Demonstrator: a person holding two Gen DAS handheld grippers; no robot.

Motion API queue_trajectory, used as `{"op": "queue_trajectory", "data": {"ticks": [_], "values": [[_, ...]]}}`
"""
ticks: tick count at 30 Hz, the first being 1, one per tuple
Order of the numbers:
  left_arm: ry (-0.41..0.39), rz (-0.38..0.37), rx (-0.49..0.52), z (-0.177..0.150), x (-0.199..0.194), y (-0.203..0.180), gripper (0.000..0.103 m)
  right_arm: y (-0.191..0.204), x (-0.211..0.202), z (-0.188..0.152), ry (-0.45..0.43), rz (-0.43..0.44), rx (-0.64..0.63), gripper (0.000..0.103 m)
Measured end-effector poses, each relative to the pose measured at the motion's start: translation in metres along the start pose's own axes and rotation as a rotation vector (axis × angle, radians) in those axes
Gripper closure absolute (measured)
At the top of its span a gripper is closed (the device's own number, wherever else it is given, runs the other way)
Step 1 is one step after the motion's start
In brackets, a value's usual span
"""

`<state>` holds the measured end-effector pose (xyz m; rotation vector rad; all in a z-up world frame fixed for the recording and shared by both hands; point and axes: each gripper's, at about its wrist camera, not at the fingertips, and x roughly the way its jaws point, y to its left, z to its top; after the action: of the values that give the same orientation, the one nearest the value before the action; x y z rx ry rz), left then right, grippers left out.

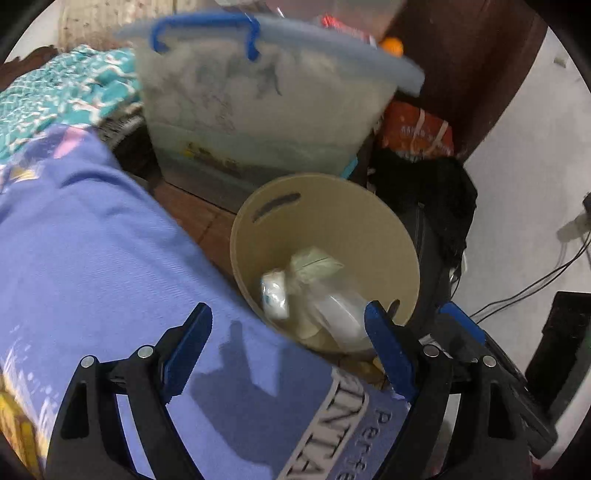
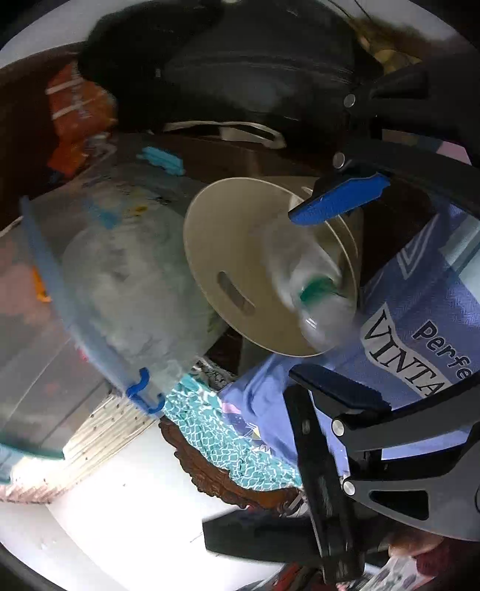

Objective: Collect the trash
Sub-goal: 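Bring both open tools back over the bed, then close the left tool on the pink-and-white paper cup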

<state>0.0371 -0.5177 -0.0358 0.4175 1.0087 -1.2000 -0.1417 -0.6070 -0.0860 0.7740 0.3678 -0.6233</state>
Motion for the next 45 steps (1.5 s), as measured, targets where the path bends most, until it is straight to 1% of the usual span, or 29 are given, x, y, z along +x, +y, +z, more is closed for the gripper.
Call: {"op": "queue_trajectory", "data": {"ticks": [1, 4, 6, 7, 8, 9, 10, 12, 14, 16, 18, 19, 20, 21, 22, 24, 26, 30, 32, 34, 35, 36, 38, 42, 45], "values": [[-0.017, -0.007, -0.010, -0.003, -0.009, 0.003, 0.022, 0.004, -0.004, -0.001, -0.017, 0.007, -0.006, 0.025], [-0.070, -0.027, -0.044, -0.030, -0.048, 0.018, 0.022, 0.021, -0.013, -0.006, -0.052, 0.035, -0.040, 0.025], [-0.094, -0.003, -0.058, -0.054, -0.071, 0.028, 0.022, 0.040, -0.017, -0.013, -0.057, 0.069, -0.080, 0.025], [-0.109, 0.019, -0.063, -0.075, -0.087, 0.037, 0.022, 0.049, -0.017, -0.017, -0.049, 0.089, -0.099, 0.025], [-0.114, 0.031, -0.067, -0.088, -0.095, 0.041, 0.022, 0.058, -0.016, -0.021, -0.038, 0.107, -0.114, 0.025], [-0.118, 0.054, -0.078, -0.109, -0.108, 0.050, 0.022, 0.069, -0.014, -0.027, -0.018, 0.131, -0.132, 0.025], [-0.119, 0.065, -0.087, -0.122, -0.115, 0.056, 0.022, 0.081, -0.012, -0.032, 0.002, 0.152, -0.149, 0.025], [-0.123, 0.096, -0.115, -0.155, -0.134, 0.072, 0.022, 0.104, -0.006, -0.044, 0.043, 0.195, -0.186, 0.025], [-0.135, 0.150, -0.160, -0.193, -0.157, 0.090, 0.022, 0.128, 0.000, -0.056, 0.083, 0.245, -0.222, 0.026], [-0.146, 0.184, -0.220, -0.223, -0.175, 0.108, 0.023, 0.160, 0.010, -0.071, 0.151, 0.313, -0.273, 0.033], [-0.163, 0.198, -0.299, -0.252, -0.193, 0.129, 0.024, 0.193, 0.021, -0.087, 0.228, 0.382, -0.332, 0.049], [-0.182, 0.211, -0.360, -0.271, -0.205, 0.142, 0.024, 0.209, 0.028, -0.095, 0.267, 0.413, -0.354, 0.053], [-0.198, 0.219, -0.396, -0.282, -0.212, 0.150, 0.024, 0.220, 0.034, -0.101, 0.294, 0.430, -0.367, 0.059], [-0.217, 0.227, -0.439, -0.295, -0.221, 0.160, 0.028, 0.237, 0.042, -0.110, 0.333, 0.450, -0.385, 0.064], [-0.231, 0.230, -0.473, -0.305, -0.228, 0.168, 0.029, 0.249, 0.048, -0.117, 0.359, 0.463, -0.393, 0.064], [-0.256, 0.243, -0.524, -0.321, -0.238, 0.181, 0.030, 0.269, 0.056, -0.129, 0.395, 0.501, -0.393, 0.064], [-0.273, 0.273, -0.552, -0.335, -0.246, 0.191, 0.030, 0.285, 0.065, -0.140, 0.409, 0.516, -0.390, 0.063], [-0.300, 0.338, -0.602, -0.356, -0.255, 0.207, 0.030, 0.295, 0.088, -0.162, 0.445, 0.468, -0.357, 0.062], [-0.312, 0.361, -0.592, -0.361, -0.255, 0.211, 0.030, 0.290, 0.095, -0.170, 0.463, 0.446, -0.347, 0.062], [-0.306, 0.376, -0.581, -0.363, -0.252, 0.213, 0.030, 0.282, 0.102, -0.175, 0.493, 0.418, -0.331, 0.062], [-0.301, 0.362, -0.587, -0.363, -0.250, 0.214, 0.030, 0.278, 0.102, -0.172, 0.488, 0.427, -0.318, 0.062], [-0.304, 0.336, -0.596, -0.364, -0.250, 0.217, 0.030, 0.275, 0.101, -0.169, 0.468, 0.419, -0.308, 0.058], [-0.337, 0.310, -0.607, -0.367, -0.255, 0.221, 0.030, 0.270, 0.104, -0.166, 0.468, 0.416, -0.278, 0.050], [-0.361, 0.278, -0.630, -0.374, -0.257, 0.225, 0.030, 0.259, 0.110, -0.163, 0.491, 0.437, -0.212, 0.047], [-0.370, 0.284, -0.640, -0.377, -0.258, 0.226, 0.029, 0.255, 0.112, -0.161, 0.495, 0.450, -0.177, 0.044]]}}
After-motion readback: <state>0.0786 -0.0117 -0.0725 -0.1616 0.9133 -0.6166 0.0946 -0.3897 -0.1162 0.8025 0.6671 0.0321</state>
